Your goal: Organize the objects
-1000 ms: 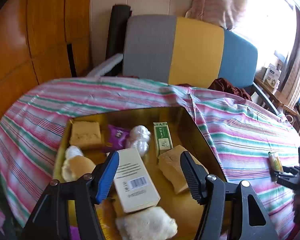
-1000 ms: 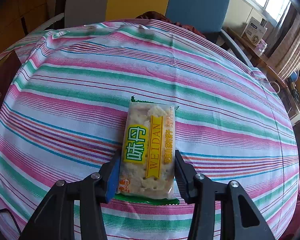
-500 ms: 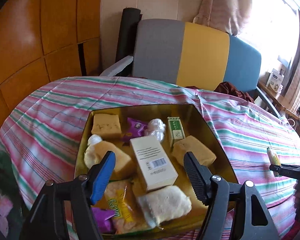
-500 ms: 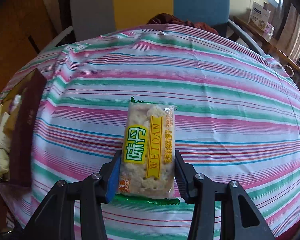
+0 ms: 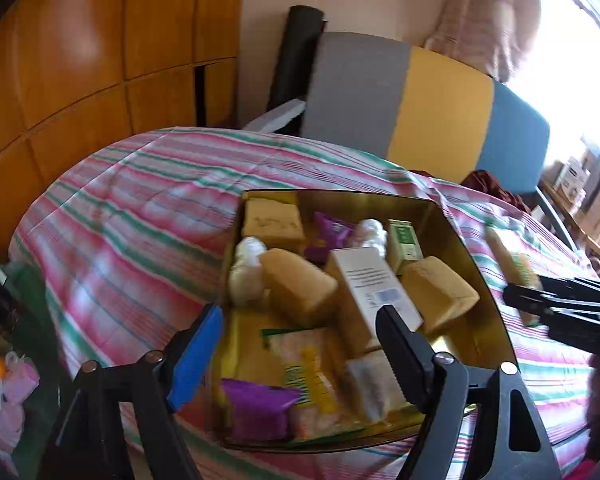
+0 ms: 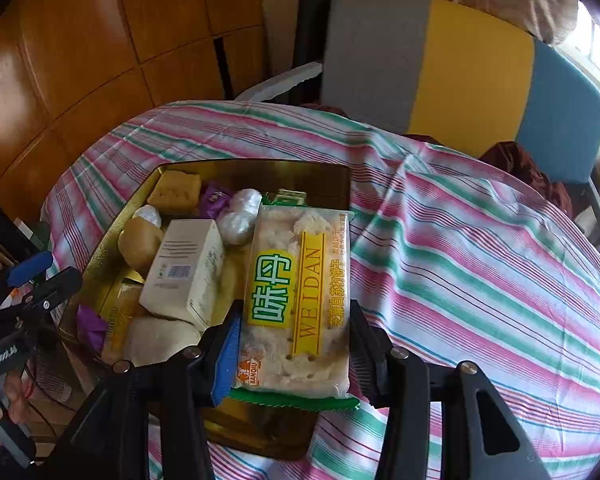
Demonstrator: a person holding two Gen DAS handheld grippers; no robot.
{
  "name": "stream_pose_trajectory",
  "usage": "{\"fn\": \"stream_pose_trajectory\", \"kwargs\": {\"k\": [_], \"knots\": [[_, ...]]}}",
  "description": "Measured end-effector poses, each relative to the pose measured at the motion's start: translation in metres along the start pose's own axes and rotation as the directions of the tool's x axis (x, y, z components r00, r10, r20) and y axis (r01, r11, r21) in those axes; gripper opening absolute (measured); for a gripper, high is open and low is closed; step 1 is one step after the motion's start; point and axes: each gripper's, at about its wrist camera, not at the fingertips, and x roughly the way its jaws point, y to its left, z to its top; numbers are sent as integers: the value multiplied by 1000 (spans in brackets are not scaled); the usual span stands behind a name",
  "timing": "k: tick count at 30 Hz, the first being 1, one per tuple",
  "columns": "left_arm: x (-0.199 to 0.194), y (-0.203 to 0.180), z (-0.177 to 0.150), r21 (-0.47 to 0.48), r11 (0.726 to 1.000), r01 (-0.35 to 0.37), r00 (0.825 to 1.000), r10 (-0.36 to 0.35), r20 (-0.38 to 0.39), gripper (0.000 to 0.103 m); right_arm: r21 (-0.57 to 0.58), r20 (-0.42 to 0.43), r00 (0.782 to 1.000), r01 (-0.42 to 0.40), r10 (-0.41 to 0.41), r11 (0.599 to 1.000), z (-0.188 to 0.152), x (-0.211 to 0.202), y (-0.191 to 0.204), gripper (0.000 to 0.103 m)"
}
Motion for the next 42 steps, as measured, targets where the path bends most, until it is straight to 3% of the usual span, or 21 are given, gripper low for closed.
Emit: {"fn": "stream_pose_trajectory", "kwargs": {"k": [6,9,12,17,25,31,36,42], "knots": [[-3,17,1,-42,999,-29,1000,29,-3,89,-93,-58,993,93,-99,991,28,57,42,49],[-3,19,-1,-40,998,-41,999,41,3,96,-74,-63,996,55,-60,996,29,66,41,52],[-4,20,-1,-40,998,-45,999,46,13,102,-57,-34,999,29,-31,998,22,59,39,60],[-4,15,0,-29,997,-65,998,65,11,103,13,19,1000,23,-23,1000,6,39,32,61],[-11,5,-5,9,995,-96,995,96,25,103,67,96,986,130,-136,989,-30,-8,25,62],[-21,-2,-9,8,996,-92,994,91,52,103,111,150,962,212,-227,971,-55,-46,18,63],[-27,-5,-14,-2,998,-61,997,61,45,103,169,186,947,231,-261,958,-61,-58,16,64],[-36,-7,-21,22,998,-65,996,63,60,103,176,182,945,239,-270,955,-56,-54,23,64]]}}
